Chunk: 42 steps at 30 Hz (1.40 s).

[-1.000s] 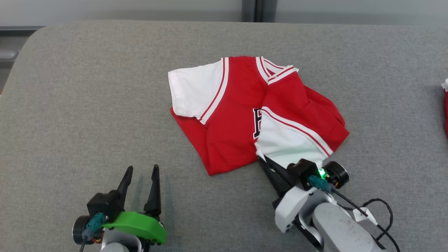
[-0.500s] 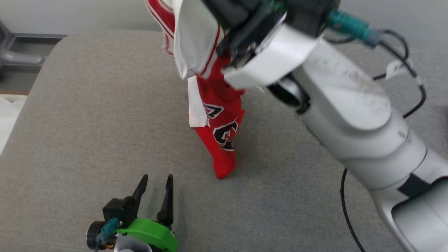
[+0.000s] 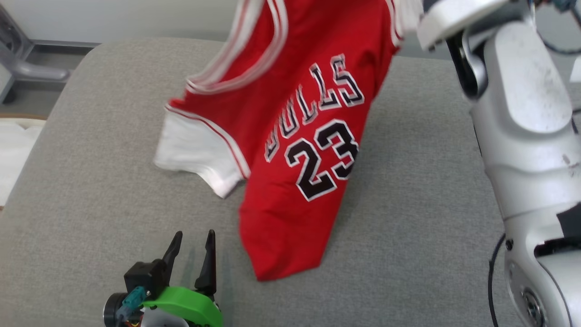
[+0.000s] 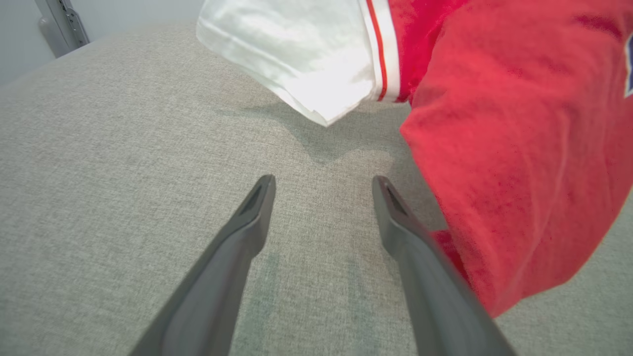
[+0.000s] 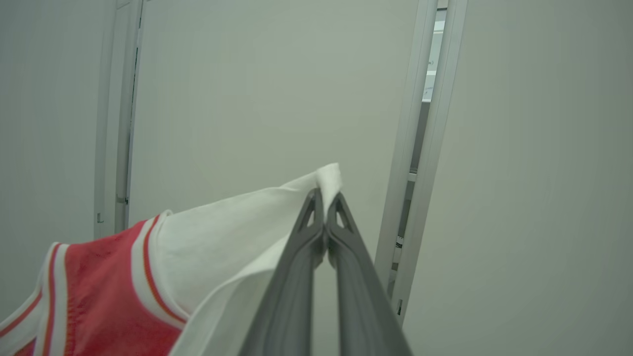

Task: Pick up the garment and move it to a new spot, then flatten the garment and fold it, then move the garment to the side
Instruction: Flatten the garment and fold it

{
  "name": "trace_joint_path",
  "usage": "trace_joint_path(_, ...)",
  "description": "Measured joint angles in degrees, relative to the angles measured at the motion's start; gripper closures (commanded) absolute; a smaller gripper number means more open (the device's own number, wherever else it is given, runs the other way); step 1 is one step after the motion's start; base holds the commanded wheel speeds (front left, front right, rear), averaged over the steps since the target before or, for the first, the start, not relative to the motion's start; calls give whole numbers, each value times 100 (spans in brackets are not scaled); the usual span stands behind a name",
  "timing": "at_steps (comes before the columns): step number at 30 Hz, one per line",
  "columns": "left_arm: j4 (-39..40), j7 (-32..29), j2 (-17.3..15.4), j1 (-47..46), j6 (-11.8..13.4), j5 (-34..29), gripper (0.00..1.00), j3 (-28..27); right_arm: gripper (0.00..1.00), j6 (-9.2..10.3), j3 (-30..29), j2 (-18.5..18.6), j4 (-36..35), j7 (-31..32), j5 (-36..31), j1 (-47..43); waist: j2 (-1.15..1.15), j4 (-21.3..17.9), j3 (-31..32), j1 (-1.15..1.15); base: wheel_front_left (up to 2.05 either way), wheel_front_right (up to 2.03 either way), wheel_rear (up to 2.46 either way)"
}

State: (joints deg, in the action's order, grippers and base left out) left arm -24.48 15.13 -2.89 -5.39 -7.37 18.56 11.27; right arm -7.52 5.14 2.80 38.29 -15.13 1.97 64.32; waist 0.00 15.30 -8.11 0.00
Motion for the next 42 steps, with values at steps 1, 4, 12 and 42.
trace_joint_path(1,11,-1,-1,-1,0,-15,0,-13,100,0,-254,12,129,0,-343,-272,0,-64,-14,0,0,0,0)
trace_joint_path(4,48,0,1,-19,0,-54,0,9,100,0,-904,183,349,0,-961,-1071,0,-247,-53,0,0,0,0)
trace_joint_path(12,155,0,2,-114,0,-98,0,232,0,0,-2165,230,229,0,-1511,-2888,0,-707,-126,0,0,0,0)
trace_joint_path(42,-52,0,-180,-447,-1,318,100,1185,0,0,-1210,0,-1293,0,52,-4641,0,-1101,-98,0,0,0,0)
